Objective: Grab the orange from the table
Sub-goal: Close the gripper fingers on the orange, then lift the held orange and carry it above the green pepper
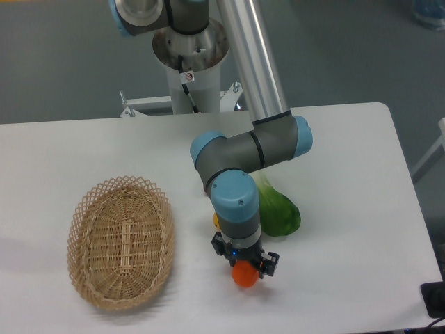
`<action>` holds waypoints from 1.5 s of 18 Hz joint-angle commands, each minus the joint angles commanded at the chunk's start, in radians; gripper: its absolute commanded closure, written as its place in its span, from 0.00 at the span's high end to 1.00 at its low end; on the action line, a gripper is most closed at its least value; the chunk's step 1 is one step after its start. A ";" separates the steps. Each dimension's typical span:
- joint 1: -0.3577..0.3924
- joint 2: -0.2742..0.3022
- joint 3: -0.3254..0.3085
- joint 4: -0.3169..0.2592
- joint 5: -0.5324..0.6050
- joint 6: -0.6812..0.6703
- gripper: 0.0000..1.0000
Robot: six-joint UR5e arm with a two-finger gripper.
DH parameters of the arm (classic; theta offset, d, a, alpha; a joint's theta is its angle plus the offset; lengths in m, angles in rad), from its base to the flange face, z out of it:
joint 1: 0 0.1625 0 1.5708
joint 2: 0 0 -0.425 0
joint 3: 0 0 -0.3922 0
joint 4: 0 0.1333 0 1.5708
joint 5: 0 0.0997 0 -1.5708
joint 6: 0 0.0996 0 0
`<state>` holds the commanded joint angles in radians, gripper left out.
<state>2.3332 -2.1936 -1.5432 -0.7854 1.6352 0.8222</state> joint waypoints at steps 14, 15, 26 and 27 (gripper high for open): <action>0.015 0.052 0.064 -0.017 -0.015 0.038 0.45; 0.024 0.064 0.075 -0.023 -0.017 0.058 0.45; 0.063 0.211 0.262 -0.406 -0.115 0.110 0.47; 0.077 0.228 0.262 -0.428 -0.130 0.127 0.47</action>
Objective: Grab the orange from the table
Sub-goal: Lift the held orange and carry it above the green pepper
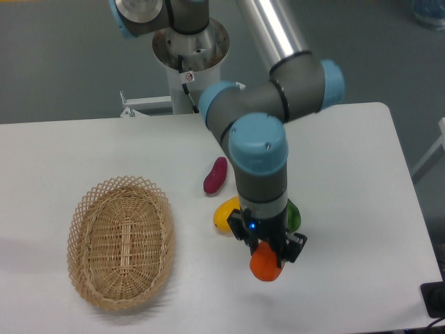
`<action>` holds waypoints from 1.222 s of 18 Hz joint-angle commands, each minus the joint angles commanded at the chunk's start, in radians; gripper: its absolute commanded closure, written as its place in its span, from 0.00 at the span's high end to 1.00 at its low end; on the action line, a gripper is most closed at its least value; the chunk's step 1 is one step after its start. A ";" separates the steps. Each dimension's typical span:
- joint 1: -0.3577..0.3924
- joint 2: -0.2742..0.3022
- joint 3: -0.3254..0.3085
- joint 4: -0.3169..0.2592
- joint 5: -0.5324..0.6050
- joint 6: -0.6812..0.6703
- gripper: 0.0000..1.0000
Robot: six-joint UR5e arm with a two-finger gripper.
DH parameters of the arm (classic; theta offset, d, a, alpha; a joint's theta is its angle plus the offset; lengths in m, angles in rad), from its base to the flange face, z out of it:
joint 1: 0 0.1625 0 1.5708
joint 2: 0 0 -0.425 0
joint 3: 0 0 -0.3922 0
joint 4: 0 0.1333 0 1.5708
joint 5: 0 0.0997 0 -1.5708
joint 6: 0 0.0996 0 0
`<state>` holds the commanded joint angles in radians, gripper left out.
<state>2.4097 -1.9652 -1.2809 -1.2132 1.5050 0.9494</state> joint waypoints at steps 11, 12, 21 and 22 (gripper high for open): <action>0.077 0.089 -0.020 -0.149 -0.046 0.187 0.47; 0.077 0.089 -0.020 -0.147 -0.046 0.187 0.47; 0.081 0.091 -0.015 -0.141 -0.052 0.181 0.47; 0.081 0.091 -0.015 -0.141 -0.054 0.181 0.47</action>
